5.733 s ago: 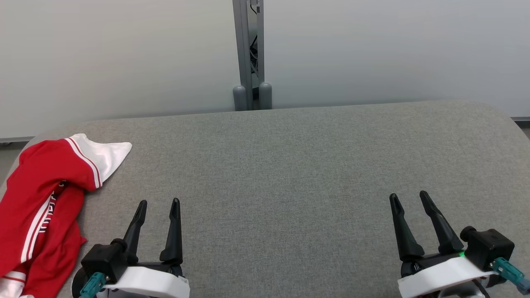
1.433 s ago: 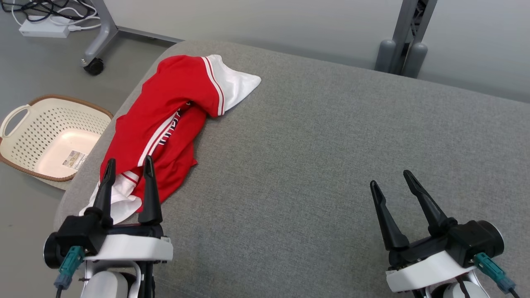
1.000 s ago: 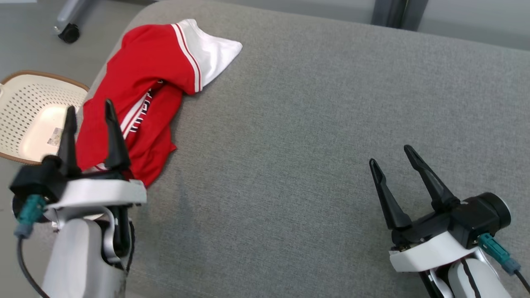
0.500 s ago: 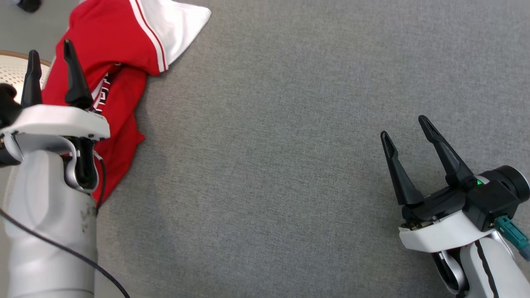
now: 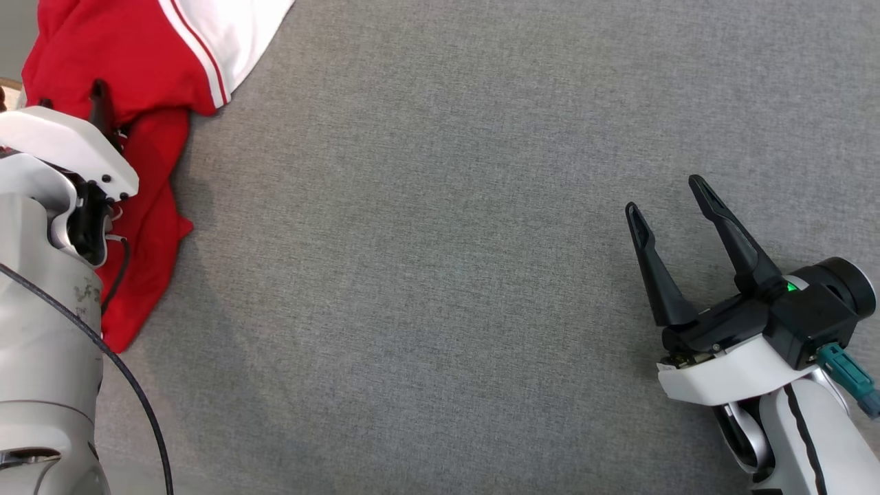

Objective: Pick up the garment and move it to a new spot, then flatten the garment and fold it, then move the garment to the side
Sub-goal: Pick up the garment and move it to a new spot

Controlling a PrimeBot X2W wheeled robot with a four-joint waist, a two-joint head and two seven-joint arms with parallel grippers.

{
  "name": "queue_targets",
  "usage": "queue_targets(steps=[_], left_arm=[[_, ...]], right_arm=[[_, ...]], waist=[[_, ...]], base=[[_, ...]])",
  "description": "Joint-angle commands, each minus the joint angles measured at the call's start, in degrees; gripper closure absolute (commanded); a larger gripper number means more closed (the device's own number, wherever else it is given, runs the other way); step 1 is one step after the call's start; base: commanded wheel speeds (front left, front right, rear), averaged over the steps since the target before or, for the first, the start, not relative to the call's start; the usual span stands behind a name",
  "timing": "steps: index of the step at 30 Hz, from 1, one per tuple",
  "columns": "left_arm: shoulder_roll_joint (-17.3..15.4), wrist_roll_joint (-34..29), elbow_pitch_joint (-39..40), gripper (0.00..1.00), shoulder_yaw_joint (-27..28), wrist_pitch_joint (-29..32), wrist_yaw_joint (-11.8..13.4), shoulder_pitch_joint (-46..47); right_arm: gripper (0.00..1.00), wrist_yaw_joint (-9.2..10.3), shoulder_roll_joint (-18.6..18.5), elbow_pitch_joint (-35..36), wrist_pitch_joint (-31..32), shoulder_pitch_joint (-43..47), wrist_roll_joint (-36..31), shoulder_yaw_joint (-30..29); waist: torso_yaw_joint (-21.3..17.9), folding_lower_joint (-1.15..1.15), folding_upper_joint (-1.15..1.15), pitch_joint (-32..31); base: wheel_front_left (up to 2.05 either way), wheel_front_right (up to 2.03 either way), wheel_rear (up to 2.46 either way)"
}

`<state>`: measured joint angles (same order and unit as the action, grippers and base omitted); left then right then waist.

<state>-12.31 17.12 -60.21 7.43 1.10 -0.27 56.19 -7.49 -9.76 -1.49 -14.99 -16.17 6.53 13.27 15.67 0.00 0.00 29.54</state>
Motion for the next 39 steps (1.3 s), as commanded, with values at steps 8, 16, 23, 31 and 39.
queue_targets(steps=[8, 16, 23, 31, 39], left_arm=[[-1.27, -0.98, -6.03, 0.0, -1.75, 2.61, 0.96, 1.17], [-2.3, 0.11, -5.35, 1.0, -1.26, -7.81, -0.06, 0.34], [-3.15, 0.69, -1.87, 1.0, -0.62, -15.29, -1.4, -0.39], [-3.36, -0.36, 8.82, 1.0, -0.73, -16.33, -2.0, -2.3], [-2.61, -1.82, 24.3, 1.0, -2.86, -14.69, -2.18, -6.77]], right_arm=[[0.0, 0.0, -0.11, -1.11, -0.32, -1.55, 0.79, 0.07], [0.0, 0.0, 0.22, -2.57, -0.32, -2.2, 1.31, 0.65], [0.0, 0.0, 1.28, -3.2, -0.32, -1.13, 1.59, 0.65], [0.0, 0.0, 2.9, -3.56, -0.31, -0.02, 1.93, 0.34], [0.0, 0.0, 4.85, -3.37, -0.32, 1.47, 2.23, -0.57]], waist=[[-1.46, 0.0, 0.0, 0.18], [-2.0, 0.0, 0.0, -1.44], [-2.54, 0.0, 0.0, -4.19], [-4.11, 0.0, 0.0, -7.98], [-8.36, 0.0, 0.0, -12.29]], base=[[0.0, 0.0, 0.0], [0.0, 0.0, 0.0], [0.0, 0.0, 0.0], [0.0, 0.0, 0.0], [0.0, 0.0, 0.0]])
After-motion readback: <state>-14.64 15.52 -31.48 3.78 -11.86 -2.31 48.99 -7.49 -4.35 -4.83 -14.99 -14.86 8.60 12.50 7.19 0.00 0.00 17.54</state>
